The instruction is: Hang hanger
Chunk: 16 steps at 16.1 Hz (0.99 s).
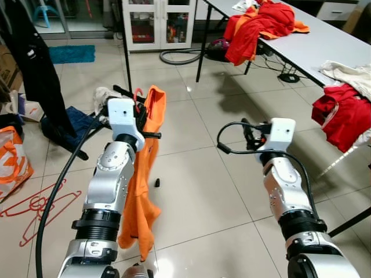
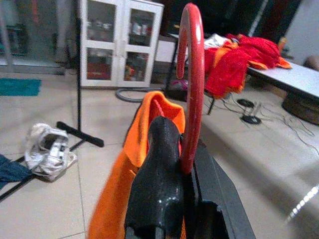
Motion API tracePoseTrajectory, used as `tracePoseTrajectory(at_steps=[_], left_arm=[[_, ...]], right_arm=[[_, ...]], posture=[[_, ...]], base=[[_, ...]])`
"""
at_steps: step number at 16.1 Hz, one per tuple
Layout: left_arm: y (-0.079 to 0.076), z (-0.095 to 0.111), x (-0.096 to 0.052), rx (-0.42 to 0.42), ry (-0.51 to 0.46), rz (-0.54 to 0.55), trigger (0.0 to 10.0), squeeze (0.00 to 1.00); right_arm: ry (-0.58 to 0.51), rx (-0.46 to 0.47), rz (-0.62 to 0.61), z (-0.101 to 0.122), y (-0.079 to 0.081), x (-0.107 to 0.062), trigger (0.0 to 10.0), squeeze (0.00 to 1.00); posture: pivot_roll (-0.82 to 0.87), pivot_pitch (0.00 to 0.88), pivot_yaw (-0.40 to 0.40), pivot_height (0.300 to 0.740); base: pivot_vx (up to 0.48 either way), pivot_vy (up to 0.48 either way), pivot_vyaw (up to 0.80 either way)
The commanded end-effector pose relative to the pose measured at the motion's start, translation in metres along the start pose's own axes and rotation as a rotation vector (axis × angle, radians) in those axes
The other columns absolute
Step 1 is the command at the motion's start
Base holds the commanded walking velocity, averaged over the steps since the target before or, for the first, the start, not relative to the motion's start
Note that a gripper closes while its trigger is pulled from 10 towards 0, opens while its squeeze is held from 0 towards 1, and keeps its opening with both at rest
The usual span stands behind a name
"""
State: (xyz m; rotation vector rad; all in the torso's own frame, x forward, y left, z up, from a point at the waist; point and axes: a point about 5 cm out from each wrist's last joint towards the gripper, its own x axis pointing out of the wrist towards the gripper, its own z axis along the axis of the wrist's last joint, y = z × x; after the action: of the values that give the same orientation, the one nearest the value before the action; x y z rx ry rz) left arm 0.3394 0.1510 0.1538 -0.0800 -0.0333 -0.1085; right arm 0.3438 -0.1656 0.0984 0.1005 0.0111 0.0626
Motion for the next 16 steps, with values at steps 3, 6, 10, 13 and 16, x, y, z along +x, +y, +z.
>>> tracePoseTrajectory(at_steps=[3,6,10,13,16], left_arm=[[-0.005,0.027,0.005,0.013,-0.122,-0.005,10.0,0.0],[-0.006,0.028,0.008,0.029,-0.12,-0.005,10.0,0.0],[-0.008,0.026,0.011,0.068,-0.104,-0.006,10.0,0.0],[-0.009,0.025,0.012,0.07,-0.096,-0.005,10.0,0.0],[-0.009,0.025,0.014,0.07,-0.094,-0.005,10.0,0.0]], right_arm=[[0.034,-0.023,0.016,-0.009,0.004,-0.003,10.0,0.0],[0.059,-0.023,0.056,-0.017,0.013,-0.006,10.0,0.0],[0.086,-0.026,0.084,-0.024,0.018,-0.01,10.0,0.0],[0.091,-0.02,0.084,-0.025,0.017,-0.01,10.0,0.0],[0.093,-0.02,0.085,-0.025,0.017,-0.01,10.0,0.0]], posture=[[0.08,0.0,-0.062,0.74],[0.08,0.0,-0.063,0.74],[0.07,0.0,-0.064,0.74],[0.06,0.0,-0.061,0.74],[0.05,0.0,-0.058,0.74]], base=[[0.082,0.0,0.0],[0.29,0.0,0.0],[0.331,0.28,0.0],[0.39,0.276,0.0],[0.394,0.274,0.0]])
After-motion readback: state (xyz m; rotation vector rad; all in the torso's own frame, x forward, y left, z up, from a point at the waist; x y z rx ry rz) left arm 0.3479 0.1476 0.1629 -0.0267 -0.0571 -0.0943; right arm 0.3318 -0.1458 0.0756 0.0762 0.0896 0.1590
